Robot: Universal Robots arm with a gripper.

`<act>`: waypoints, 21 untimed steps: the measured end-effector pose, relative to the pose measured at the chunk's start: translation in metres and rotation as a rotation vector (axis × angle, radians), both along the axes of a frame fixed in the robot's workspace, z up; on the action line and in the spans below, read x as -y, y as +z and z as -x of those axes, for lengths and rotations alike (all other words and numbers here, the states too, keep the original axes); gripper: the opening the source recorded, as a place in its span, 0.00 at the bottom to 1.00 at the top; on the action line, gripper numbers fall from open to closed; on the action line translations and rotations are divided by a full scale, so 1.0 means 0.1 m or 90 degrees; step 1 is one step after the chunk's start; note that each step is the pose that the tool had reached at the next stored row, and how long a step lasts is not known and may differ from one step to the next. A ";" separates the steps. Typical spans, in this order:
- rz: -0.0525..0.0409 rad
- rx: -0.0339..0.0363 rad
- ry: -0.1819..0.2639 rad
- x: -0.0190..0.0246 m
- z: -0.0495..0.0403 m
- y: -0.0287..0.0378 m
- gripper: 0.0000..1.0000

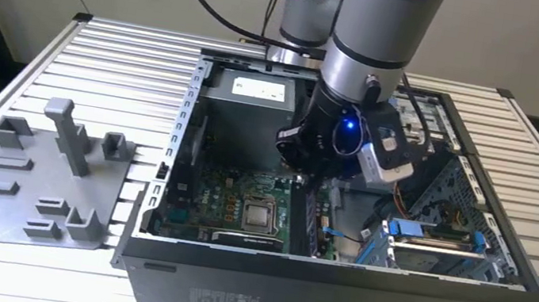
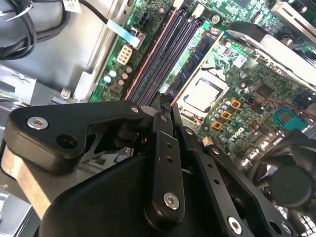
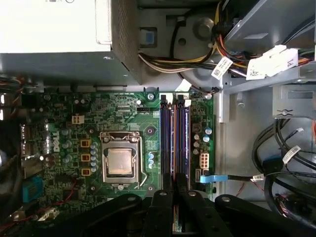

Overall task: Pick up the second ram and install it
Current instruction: 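Insert the second ram into the second slot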

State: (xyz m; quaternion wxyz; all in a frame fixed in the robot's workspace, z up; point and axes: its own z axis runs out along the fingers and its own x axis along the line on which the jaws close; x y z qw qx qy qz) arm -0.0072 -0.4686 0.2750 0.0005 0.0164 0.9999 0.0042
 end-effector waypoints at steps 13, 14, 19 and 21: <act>0.0001 0.0000 -0.013 0.000 0.017 -0.236 0.14; 0.0000 0.0000 -0.014 -0.001 0.020 -0.255 0.14; 0.0001 0.0000 -0.017 -0.002 0.027 -0.346 0.14; 0.0000 0.0000 -0.018 -0.002 0.027 -0.383 0.14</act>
